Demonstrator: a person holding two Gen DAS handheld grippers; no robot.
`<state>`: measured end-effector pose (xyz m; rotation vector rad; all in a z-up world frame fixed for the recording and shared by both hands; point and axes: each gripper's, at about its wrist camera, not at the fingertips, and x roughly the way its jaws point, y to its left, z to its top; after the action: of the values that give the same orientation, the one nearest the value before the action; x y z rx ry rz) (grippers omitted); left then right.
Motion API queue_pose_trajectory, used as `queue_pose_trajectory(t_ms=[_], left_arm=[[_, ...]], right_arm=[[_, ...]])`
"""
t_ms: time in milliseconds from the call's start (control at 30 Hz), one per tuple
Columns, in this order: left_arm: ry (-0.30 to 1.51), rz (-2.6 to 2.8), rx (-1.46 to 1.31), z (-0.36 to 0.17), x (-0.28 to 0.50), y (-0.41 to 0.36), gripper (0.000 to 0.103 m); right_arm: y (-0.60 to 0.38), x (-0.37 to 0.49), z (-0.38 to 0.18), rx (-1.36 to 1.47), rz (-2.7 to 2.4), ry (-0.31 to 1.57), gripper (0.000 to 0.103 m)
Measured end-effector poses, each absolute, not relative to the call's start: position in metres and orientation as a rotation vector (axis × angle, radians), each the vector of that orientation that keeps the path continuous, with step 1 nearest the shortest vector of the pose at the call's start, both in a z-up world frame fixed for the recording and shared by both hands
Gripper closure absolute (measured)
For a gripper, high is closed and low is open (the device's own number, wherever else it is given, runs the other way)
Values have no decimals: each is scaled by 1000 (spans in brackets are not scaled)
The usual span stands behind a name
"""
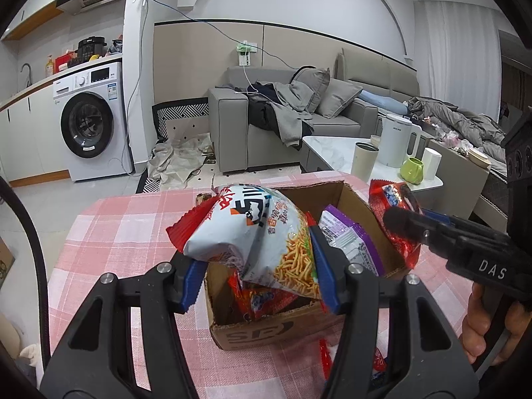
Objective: Organize snacks
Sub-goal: 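Open both grippers to drop the packs into the box, then move both grippers back toward the red-white and blue packs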
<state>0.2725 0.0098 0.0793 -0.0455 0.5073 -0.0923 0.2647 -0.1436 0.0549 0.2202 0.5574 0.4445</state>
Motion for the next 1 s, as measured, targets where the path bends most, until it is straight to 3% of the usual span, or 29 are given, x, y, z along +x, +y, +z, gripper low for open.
queue_pose_trajectory(t_ms=[333,433,467,500,567,600,767,1000], left_arm=[[540,-79,-35,63,306,-3,47],[548,-91,-40,64,311,-3,34],[551,-92,-38,64,312,-3,22],[545,-88,-35,65,310,-4,17],[533,-96,-25,66,308,-5,13],[534,-99,-18,67,305,-5,3],[515,-78,9,66,289,-7,1],[511,-61,-42,63,251,8,1]], right_arm=[[-129,284,39,173,411,604,57],[-131,283,40,161,416,593,44],[-132,282,41,156,413,587,39],[-133,280,43,156,411,578,36],[-140,276,44,171,421,570,24],[-142,274,45,176,420,565,21],[-158,264,48,199,406,551,3],[-175,251,46,199,389,578,1]])
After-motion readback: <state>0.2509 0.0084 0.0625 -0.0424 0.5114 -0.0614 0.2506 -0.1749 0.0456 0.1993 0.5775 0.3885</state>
